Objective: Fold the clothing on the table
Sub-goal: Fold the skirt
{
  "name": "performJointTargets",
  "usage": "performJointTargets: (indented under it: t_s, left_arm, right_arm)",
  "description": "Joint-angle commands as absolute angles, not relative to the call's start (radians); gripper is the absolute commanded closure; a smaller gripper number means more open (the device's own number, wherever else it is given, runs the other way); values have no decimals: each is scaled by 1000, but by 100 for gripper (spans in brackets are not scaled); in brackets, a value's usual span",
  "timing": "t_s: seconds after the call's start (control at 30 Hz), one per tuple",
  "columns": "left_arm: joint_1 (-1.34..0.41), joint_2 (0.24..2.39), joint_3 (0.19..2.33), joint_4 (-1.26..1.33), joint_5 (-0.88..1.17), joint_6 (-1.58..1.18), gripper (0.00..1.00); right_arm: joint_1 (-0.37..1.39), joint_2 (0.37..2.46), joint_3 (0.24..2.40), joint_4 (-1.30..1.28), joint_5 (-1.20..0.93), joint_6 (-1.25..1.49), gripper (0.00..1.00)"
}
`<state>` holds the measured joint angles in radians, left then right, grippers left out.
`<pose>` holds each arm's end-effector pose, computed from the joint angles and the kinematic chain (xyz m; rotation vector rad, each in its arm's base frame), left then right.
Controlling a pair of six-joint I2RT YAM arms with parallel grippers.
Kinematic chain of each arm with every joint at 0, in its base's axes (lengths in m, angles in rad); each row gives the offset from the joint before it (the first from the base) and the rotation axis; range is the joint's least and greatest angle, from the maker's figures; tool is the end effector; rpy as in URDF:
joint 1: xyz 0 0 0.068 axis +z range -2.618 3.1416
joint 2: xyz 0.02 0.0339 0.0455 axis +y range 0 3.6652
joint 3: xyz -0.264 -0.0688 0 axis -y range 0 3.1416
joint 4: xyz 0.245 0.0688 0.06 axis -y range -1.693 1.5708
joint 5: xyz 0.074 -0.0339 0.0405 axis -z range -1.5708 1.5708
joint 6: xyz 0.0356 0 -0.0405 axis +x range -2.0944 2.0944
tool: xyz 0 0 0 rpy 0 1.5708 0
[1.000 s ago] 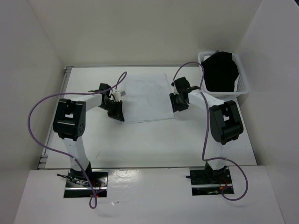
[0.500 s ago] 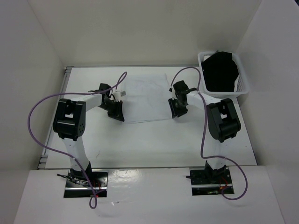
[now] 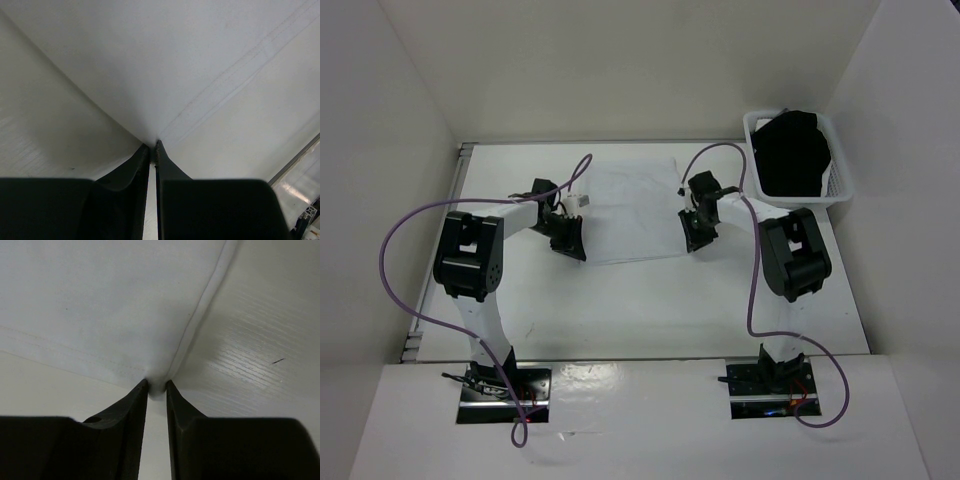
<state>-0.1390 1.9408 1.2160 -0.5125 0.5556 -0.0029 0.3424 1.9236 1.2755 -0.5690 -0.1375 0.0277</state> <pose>0.3666 -0.0702 0.1436 0.3175 2.7245 -0.8120 0.3569 0.1324 0.1587 -0.4738 2.7656 0.2822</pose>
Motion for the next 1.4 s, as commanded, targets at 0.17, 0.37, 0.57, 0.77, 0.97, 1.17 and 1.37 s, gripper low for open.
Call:
performJointTargets:
  t_s: [0.17, 0.37, 0.57, 0.77, 0.97, 1.17, 1.37]
  left_arm:
    - [-133, 1954, 1223, -560, 540, 41, 87]
    - [-133, 1902, 1241, -639, 540, 98, 89]
    - [-133, 1717, 1241, -712, 529, 152, 89]
    - [-133, 1571, 1241, -773, 508, 187, 88]
    - [-133, 1476, 1223, -819, 499, 228, 88]
    - [-133, 1396, 1170, -828, 476, 261, 87]
    - [-133, 1351, 1126, -838, 476, 284, 87]
  right_arm:
    - [365, 1970, 1278, -584, -156, 9, 96]
    - [365, 1904, 1278, -635, -147, -14, 100]
    - [365, 1767, 1287, -702, -137, -63, 100]
    - [365, 1622, 1287, -759, -137, -92, 100]
    - [365, 1517, 1287, -842, -137, -121, 100]
    - [374, 1473, 1305, -910, -161, -150, 100]
    - [403, 1492, 1338, -936, -170, -160, 100]
